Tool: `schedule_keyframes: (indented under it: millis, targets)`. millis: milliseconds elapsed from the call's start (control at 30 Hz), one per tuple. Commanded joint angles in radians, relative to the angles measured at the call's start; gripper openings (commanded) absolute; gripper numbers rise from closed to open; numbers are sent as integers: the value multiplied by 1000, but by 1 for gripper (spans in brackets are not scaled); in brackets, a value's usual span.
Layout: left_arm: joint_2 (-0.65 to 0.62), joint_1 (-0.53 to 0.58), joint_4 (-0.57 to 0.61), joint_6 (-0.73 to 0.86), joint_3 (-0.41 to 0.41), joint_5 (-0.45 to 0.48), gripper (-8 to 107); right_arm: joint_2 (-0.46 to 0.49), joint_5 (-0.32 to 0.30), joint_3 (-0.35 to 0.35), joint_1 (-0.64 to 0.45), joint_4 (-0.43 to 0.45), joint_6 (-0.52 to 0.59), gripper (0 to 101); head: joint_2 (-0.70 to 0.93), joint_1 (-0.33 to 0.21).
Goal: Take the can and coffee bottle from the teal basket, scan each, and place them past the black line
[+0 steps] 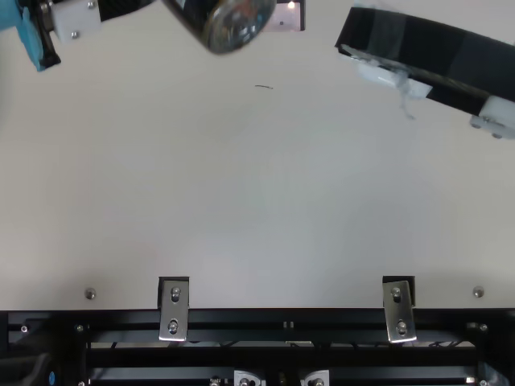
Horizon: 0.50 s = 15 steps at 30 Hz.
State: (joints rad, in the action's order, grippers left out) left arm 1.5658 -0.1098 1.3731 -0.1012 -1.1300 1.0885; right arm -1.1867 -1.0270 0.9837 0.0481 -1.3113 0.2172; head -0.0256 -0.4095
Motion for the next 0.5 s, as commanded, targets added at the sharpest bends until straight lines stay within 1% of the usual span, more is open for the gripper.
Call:
schedule_keyframes:
  millis: [0, 133, 300, 467]
  targets:
    - [0, 0, 0, 0, 0, 0, 10, -3, -2, 4, 1, -2, -1, 101, 2, -27]
    - [0, 0, -3, 0, 0, 4, 10, -39, -12, 19, 5, -35, 16, 101, 2, -27]
    - [0, 0, -2, 0, 0, 4, 10, -116, -32, 58, 14, -74, 47, 101, 2, -27]
    - [0, 0, -2, 0, 0, 4, 10, -199, -56, 99, 25, -89, 59, 101, 2, -27]
